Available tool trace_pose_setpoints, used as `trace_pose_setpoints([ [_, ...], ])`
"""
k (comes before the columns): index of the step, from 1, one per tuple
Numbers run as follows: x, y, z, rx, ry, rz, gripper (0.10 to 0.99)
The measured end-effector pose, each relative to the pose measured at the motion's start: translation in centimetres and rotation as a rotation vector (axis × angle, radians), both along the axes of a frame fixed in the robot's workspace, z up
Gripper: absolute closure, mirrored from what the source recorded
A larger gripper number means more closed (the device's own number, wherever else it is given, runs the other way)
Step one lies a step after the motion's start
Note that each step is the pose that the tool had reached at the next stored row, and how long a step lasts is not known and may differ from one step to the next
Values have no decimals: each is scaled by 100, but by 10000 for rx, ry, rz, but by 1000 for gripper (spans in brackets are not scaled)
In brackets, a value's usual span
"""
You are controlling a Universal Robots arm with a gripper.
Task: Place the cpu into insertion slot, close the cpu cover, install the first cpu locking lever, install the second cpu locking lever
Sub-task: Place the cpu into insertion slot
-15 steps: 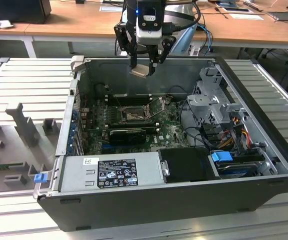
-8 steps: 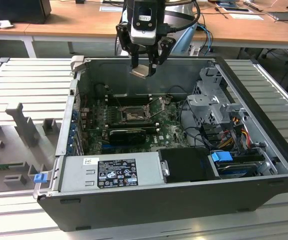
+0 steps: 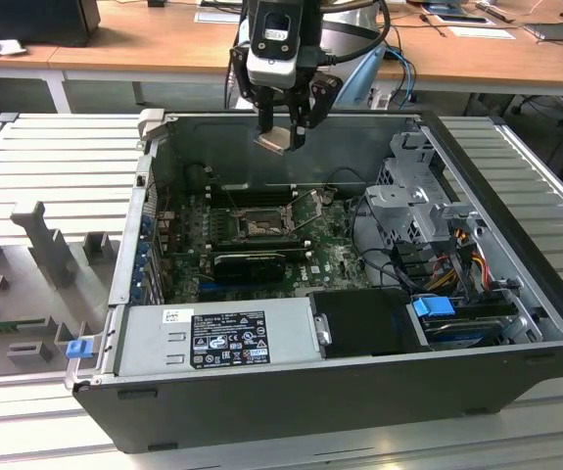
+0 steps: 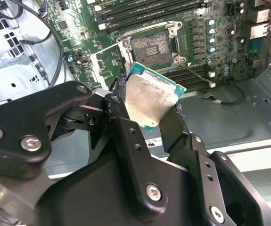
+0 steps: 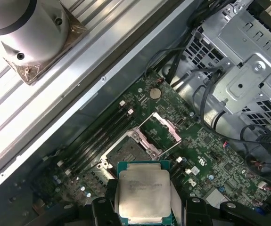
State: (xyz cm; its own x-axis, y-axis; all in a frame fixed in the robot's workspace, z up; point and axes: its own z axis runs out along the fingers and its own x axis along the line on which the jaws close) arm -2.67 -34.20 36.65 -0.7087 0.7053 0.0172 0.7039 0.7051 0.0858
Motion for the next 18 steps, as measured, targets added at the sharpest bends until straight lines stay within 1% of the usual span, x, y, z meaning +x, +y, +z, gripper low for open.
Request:
trace_pose_setpoints([
  [6, 0, 0, -1, 0, 0, -356, 561],
  [13, 0, 0, -2, 0, 0, -1088, 561],
  [18, 0, 0, -2, 0, 0, -1343, 561],
])
